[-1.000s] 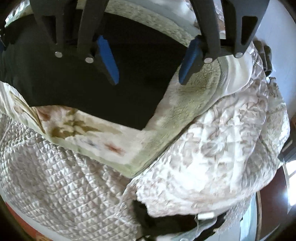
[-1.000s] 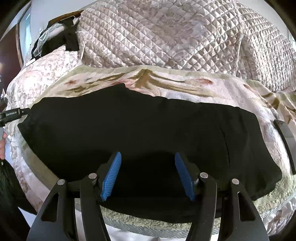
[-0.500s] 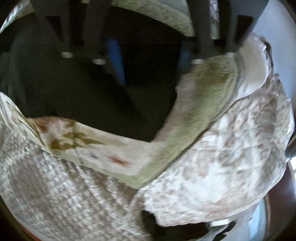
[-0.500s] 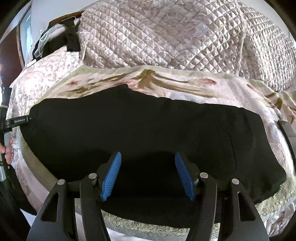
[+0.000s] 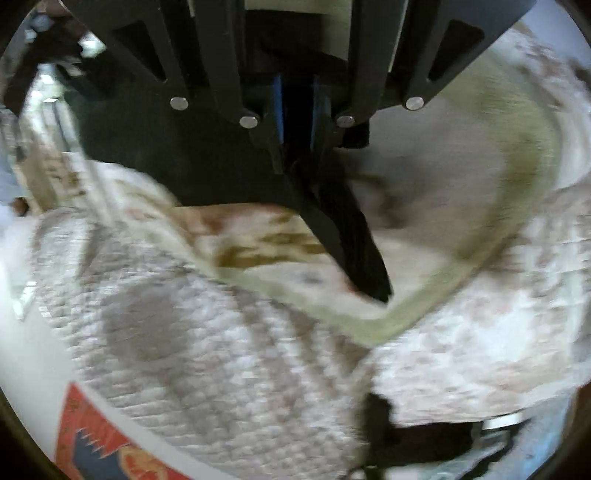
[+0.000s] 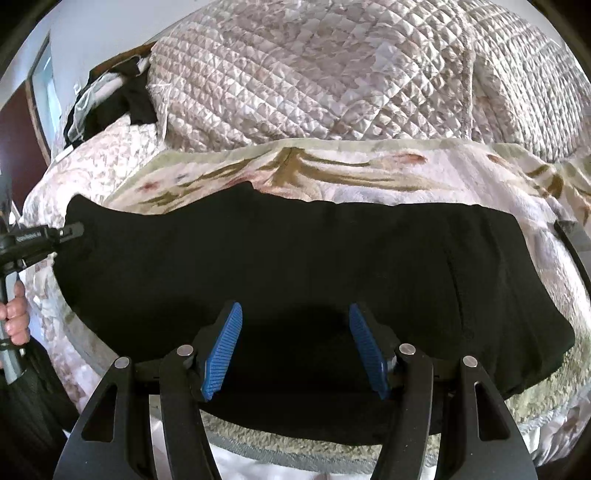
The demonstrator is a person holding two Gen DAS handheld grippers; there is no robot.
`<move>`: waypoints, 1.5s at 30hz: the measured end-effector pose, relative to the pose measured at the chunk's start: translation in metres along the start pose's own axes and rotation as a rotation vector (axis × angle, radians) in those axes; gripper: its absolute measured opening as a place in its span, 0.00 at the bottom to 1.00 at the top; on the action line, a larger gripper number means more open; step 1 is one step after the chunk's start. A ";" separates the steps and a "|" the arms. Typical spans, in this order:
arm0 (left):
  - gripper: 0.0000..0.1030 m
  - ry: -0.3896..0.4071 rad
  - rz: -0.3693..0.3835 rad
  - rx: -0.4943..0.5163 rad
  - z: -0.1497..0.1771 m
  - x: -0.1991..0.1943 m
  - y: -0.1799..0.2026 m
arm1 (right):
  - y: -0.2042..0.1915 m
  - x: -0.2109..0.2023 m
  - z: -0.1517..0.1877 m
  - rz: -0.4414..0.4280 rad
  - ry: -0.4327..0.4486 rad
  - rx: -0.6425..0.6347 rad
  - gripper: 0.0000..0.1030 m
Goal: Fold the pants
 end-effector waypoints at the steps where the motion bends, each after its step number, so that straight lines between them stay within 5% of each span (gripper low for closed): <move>1: 0.12 -0.010 0.043 0.016 -0.002 0.001 0.015 | 0.002 -0.002 0.000 -0.004 0.003 0.009 0.59; 8: 0.12 -0.106 0.210 0.176 -0.002 0.037 0.120 | 0.021 -0.010 0.001 0.003 0.022 0.060 0.59; 15: 0.13 -0.317 0.246 0.246 0.034 0.103 0.170 | 0.041 -0.016 0.004 0.001 0.029 0.127 0.59; 19: 0.33 -0.291 0.333 0.251 0.029 0.078 0.174 | 0.045 -0.018 0.002 -0.011 0.041 0.153 0.59; 23: 0.43 -0.216 0.392 0.262 0.018 0.046 0.165 | 0.048 -0.020 0.000 -0.032 0.057 0.175 0.59; 28: 0.44 -0.138 0.248 0.235 -0.003 0.039 0.129 | 0.041 -0.023 -0.001 -0.092 0.076 0.159 0.59; 31: 0.44 -0.144 0.287 0.151 -0.009 0.038 0.100 | 0.034 -0.024 -0.003 -0.101 0.082 0.129 0.59; 35: 0.45 -0.099 0.137 0.121 -0.015 0.039 0.072 | 0.029 -0.019 -0.005 -0.137 0.058 0.124 0.59; 42: 0.45 -0.187 0.074 0.097 0.004 0.063 0.050 | 0.019 -0.002 -0.008 -0.202 -0.018 0.126 0.59; 45: 0.45 -0.230 0.073 0.092 0.014 0.073 0.045 | 0.014 0.009 -0.005 -0.208 -0.064 0.116 0.48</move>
Point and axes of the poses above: each gripper's, at about its wrist camera, not at the fingertips, and x roughly the way its jaws point, y to its right, z to its underside, the point moved 4 cm from there along x, roughly the way its jaws point, and after that the axes turned 15 degrees about -y, right-handed, at the moved point
